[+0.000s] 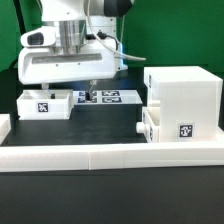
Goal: Assemble drawer
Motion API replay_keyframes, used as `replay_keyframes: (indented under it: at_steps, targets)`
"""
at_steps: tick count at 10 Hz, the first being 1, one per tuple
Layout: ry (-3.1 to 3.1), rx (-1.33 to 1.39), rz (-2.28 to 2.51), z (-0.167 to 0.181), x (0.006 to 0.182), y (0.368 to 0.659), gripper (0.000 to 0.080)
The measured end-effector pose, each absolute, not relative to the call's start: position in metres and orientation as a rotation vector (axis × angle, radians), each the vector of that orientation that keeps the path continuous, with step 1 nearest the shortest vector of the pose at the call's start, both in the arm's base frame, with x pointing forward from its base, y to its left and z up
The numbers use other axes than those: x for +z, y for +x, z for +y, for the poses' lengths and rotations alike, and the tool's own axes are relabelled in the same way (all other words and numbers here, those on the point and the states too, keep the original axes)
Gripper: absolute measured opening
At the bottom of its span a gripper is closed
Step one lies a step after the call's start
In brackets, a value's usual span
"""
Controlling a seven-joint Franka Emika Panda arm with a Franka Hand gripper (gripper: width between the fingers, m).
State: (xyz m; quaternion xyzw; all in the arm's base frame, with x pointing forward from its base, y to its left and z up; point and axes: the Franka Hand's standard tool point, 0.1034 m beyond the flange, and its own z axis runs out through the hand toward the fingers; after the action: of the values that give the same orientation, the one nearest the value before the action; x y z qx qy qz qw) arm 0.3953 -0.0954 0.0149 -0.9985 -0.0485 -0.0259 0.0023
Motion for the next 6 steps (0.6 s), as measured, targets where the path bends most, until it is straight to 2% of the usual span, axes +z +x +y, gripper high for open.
replay_keyframes:
  at_steps: [2, 6]
  targets:
    - [-3.135, -0.069, -0.146, -0.0968, 0.0069, 0.3832, 0.0649]
    - [-3.133, -0.065, -0.146, -0.0953, 0.0062, 0.383, 0.0649]
